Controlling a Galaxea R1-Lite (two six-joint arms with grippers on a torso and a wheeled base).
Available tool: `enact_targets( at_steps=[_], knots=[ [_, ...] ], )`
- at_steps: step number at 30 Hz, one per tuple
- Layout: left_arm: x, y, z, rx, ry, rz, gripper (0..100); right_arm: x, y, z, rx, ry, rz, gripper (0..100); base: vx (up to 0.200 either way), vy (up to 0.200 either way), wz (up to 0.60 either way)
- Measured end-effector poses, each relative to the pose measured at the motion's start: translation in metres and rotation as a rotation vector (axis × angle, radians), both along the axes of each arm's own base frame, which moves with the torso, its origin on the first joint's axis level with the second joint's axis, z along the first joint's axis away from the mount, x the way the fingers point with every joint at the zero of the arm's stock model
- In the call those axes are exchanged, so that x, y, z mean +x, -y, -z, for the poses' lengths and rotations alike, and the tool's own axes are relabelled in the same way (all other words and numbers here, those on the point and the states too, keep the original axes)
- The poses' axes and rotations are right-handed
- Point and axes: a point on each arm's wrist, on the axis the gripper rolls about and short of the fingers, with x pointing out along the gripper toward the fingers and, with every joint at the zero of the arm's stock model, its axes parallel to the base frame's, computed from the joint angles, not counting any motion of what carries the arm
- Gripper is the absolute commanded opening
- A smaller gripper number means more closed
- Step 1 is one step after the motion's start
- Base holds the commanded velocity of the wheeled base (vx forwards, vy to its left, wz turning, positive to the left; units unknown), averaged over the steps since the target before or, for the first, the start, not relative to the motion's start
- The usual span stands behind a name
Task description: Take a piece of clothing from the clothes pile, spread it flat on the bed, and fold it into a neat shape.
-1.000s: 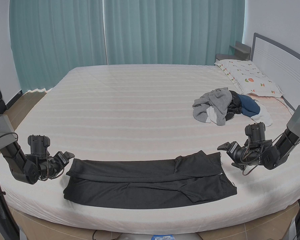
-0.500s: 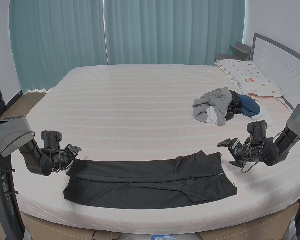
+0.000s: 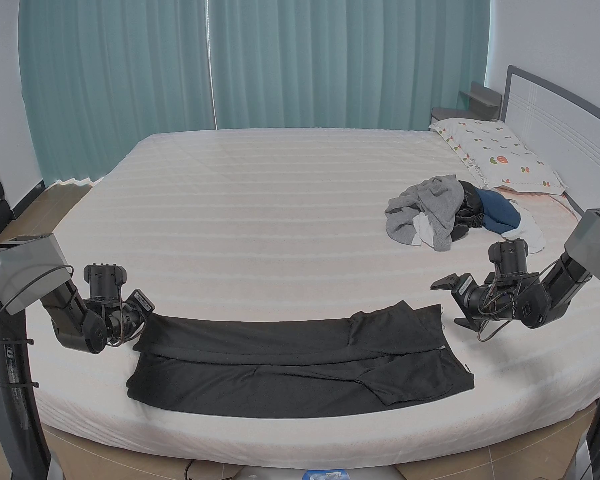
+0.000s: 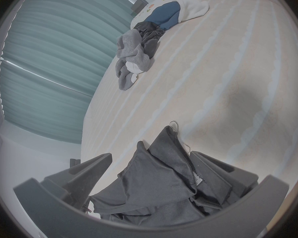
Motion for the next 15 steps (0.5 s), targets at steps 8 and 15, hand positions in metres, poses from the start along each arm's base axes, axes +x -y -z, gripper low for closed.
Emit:
enact_targets(
  at_steps=[8,15],
  knots=[
    [0.000,-0.007,-0.002,-0.003,0.011,-0.023,0,0.010,-0.004,0.007,-0.008,-0.001,-0.001,100,0.000,0.000,0.00],
    [0.002,-0.011,-0.002,-0.047,0.022,-0.066,0,0.018,-0.006,0.017,-0.010,-0.010,-0.004,100,0.000,0.000,0.00]
  ],
)
